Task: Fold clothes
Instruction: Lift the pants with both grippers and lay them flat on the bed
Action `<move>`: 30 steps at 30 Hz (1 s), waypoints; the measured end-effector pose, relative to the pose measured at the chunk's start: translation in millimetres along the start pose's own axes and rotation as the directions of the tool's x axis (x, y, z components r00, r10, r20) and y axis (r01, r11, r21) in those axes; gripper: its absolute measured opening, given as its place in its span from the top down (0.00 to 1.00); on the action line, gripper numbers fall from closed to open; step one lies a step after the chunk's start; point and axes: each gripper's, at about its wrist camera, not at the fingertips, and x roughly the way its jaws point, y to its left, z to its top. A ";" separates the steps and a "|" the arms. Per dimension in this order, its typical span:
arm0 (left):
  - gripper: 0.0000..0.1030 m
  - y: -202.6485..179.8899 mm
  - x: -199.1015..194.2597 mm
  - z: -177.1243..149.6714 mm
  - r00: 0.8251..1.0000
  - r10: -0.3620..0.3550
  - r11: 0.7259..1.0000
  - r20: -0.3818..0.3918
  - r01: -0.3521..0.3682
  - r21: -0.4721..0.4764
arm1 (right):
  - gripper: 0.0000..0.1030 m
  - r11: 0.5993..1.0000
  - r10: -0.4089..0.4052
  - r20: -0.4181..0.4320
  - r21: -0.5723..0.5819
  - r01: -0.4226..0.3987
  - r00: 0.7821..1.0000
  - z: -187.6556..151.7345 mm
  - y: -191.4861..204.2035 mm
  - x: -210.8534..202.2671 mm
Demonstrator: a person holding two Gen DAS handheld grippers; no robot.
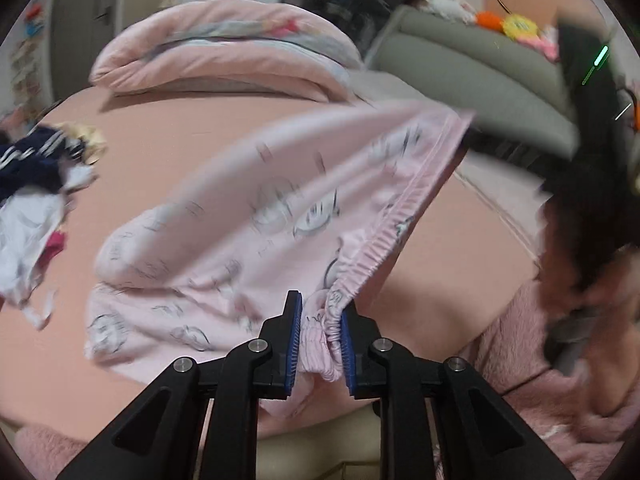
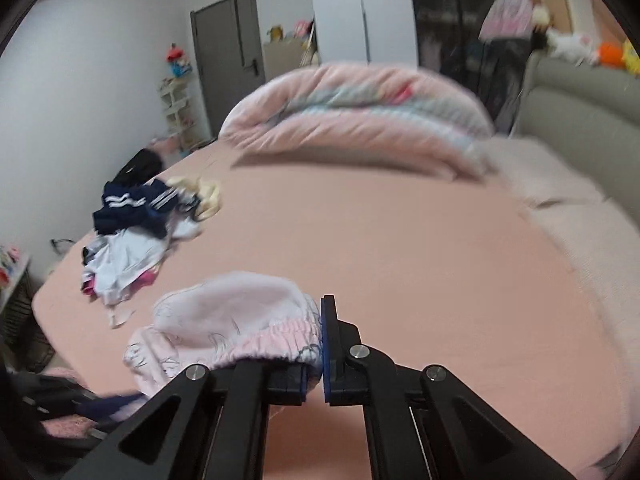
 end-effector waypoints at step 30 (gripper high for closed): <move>0.86 9.6 -211.0 255.9 0.721 0.253 0.895 0.645 -0.428 0.128 | 0.99 0.995 -0.090 0.404 0.082 0.061 0.910 209.3 -109.7 -180.3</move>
